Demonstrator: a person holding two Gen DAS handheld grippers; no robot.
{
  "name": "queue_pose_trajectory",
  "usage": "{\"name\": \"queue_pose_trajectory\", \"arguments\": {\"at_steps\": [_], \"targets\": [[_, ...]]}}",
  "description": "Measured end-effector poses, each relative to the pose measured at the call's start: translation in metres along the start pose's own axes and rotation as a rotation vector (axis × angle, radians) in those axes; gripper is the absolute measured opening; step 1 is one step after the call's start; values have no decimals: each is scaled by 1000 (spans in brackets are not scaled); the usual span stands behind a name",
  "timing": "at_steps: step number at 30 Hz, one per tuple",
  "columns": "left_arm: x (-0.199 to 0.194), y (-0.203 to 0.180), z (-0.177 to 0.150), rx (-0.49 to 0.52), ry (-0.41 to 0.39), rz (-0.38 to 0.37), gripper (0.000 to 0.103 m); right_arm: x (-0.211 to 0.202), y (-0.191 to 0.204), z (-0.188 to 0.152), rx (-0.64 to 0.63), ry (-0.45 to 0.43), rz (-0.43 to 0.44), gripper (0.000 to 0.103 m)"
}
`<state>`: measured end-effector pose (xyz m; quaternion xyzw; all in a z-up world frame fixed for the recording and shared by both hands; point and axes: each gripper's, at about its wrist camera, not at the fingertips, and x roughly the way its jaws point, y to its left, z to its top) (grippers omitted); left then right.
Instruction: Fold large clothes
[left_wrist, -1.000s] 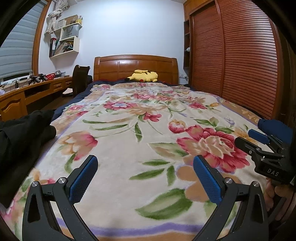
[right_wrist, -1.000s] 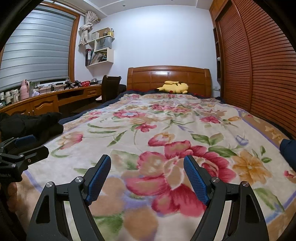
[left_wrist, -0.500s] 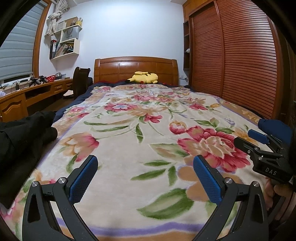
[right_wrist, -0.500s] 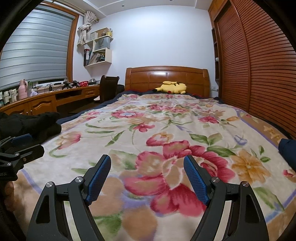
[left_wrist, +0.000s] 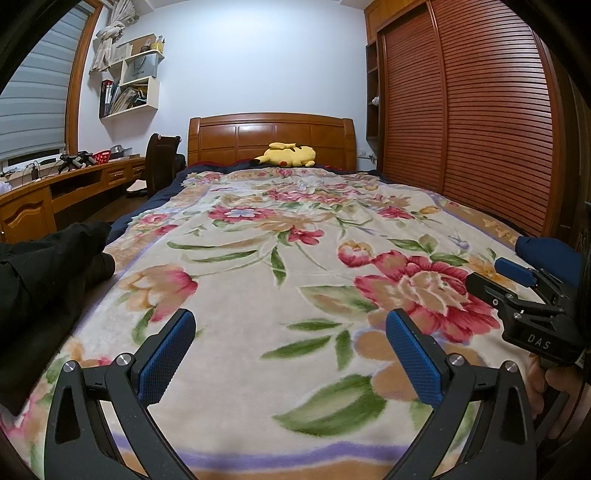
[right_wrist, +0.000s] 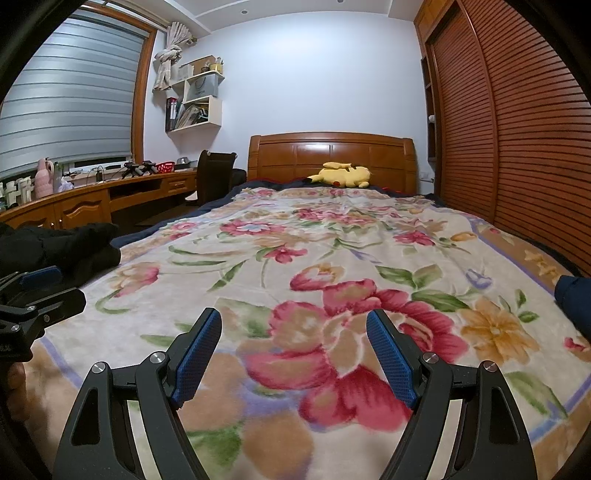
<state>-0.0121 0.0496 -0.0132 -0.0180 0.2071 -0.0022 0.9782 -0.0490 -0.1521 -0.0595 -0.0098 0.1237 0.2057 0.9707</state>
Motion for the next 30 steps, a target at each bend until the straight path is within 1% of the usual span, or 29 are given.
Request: {"name": "queue_pose_trajectory", "arguments": {"at_steps": [30], "targets": [[-1,1,-1,5,-2,1,103,0,-4,-1,-2,-4,-3,82]]}}
